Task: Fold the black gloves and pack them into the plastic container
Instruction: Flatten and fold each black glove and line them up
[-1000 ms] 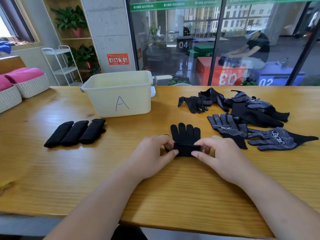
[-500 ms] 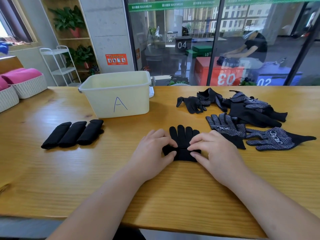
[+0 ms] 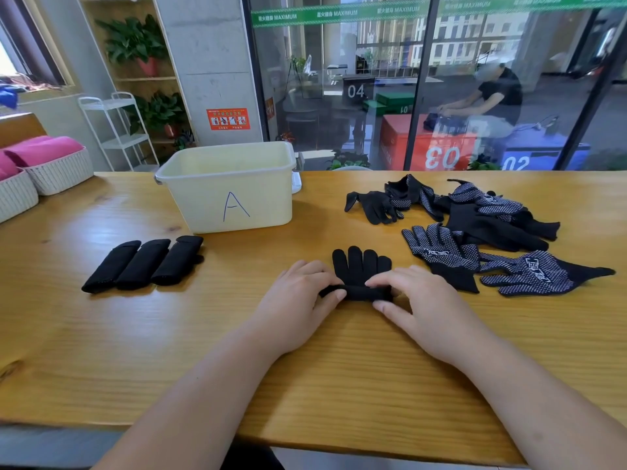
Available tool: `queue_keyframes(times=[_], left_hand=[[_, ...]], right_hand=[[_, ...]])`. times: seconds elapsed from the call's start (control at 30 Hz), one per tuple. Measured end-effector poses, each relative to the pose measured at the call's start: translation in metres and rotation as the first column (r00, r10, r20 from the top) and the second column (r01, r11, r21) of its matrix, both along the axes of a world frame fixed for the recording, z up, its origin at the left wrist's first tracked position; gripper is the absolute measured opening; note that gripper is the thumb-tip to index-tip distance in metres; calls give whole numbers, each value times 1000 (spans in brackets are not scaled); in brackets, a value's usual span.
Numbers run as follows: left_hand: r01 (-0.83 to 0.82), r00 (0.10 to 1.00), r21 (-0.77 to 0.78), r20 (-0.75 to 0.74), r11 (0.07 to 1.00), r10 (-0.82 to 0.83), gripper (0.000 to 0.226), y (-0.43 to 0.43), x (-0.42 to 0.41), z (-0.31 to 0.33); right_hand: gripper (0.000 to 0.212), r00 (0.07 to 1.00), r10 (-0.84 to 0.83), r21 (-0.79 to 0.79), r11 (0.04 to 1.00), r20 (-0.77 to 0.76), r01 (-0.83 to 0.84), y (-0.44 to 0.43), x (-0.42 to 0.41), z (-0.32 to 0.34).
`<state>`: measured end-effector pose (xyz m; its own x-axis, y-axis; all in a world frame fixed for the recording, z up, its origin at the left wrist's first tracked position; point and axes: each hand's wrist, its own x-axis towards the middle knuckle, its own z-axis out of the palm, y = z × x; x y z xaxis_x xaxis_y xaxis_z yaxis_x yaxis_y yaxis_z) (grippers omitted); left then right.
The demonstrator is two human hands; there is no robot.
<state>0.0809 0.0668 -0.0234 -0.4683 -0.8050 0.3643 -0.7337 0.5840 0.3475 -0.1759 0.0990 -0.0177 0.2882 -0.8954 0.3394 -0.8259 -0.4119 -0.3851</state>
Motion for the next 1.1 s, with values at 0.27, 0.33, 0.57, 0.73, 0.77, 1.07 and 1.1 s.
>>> queue_keyframes(times=[0.27,0.33,0.57,0.73,0.77,1.07,1.1], left_hand=[[17,934,249,-350,968,73,26,6,-1,6],[-8,940,251,-329,968,93,25,5,-5,6],[-92,983,-3,-159,996,91,13,-3,-8,0],[-40,998,-60,-50,997,37,24,-6,-2,-3],[-34,999,-50,-25,998,32,32,-4,0,-2],[-31,978,160,-197,987,63,28,2,9,4],[-39,961,207,-259,977,93,25,2,9,5]], right_hand=[[22,931,-106,193,980,349,40,-2,0,3],[20,936,-131,151,985,328,85,-3,2,0],[19,995,-98,-140,985,1,97,-3,4,-2],[34,990,-63,-113,992,-125,49,3,2,6],[39,987,-53,-99,994,-150,38,4,2,7],[33,994,-72,59,996,86,68,2,-3,7],[31,981,-95,83,993,170,81,2,-4,7]])
